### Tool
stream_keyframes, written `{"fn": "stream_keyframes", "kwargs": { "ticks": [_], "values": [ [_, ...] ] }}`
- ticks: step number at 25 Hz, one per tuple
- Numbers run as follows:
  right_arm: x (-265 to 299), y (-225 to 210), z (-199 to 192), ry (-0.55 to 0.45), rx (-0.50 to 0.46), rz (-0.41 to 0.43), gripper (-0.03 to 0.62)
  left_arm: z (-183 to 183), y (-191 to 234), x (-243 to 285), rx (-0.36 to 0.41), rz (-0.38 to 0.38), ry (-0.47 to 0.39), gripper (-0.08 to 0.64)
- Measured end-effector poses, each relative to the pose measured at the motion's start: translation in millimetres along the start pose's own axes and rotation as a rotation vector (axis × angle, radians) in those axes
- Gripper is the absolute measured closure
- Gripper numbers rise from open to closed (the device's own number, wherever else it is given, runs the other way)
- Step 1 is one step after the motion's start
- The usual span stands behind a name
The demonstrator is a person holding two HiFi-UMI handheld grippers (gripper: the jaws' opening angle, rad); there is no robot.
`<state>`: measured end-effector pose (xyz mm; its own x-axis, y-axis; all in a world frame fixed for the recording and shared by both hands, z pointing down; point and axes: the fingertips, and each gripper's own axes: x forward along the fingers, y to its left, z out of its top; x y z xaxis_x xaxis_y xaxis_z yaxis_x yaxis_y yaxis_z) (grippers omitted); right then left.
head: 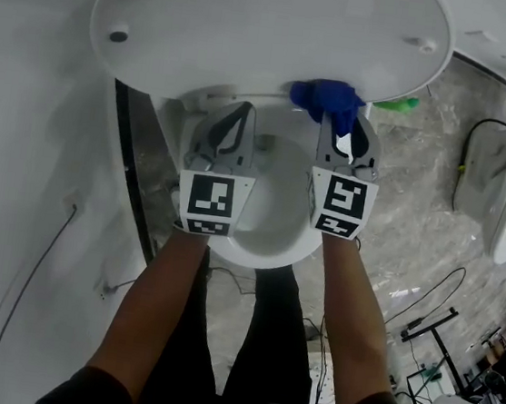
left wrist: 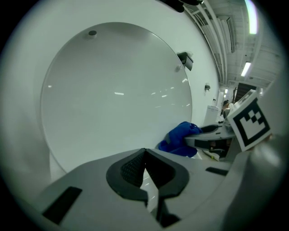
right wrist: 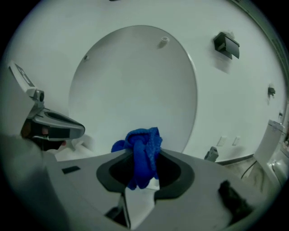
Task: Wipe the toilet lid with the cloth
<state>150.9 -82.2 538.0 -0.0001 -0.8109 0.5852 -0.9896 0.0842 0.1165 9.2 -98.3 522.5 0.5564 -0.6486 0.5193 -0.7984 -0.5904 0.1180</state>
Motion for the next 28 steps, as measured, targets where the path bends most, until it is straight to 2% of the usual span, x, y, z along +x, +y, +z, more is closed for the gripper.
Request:
{"fn": "stream_keyframes", "kwargs": {
  "ticks": [4, 10, 13, 19, 22, 28],
  "values": [
    [6.9, 63.3, 19.4, -0.027, -0.034, 0.101, 0.48, -13.0, 35.8, -22.4, -0.002, 0.061, 0.03, 0.551],
    [27.2, 173.1, 22.0, 0.027, -0.08, 0.272, 0.48, -38.5, 105.2, -65.0, -0.031, 0.157, 0.076, 0.551],
    [39.0, 208.3, 14.9, 0.058, -0.114, 0.31, 0.48, -48.6, 127.5, -78.5, -0.053, 0.193, 0.079, 0.551],
    [55.8, 213.2, 11.5, 0.084, -0.167, 0.3, 0.479, -58.3, 135.0, -83.3, -0.05, 0.194, 0.084, 0.551],
    [56.5, 199.5, 9.6, 0.083, -0.202, 0.269, 0.479, -59.1, 124.3, -74.8, -0.041, 0.162, 0.095, 0.551],
    [52.1, 149.9, 1.2, 0.098, -0.108, 0.201, 0.479, -50.3, 83.8, -49.9, 0.017, 0.076, 0.124, 0.551]
  ]
}}
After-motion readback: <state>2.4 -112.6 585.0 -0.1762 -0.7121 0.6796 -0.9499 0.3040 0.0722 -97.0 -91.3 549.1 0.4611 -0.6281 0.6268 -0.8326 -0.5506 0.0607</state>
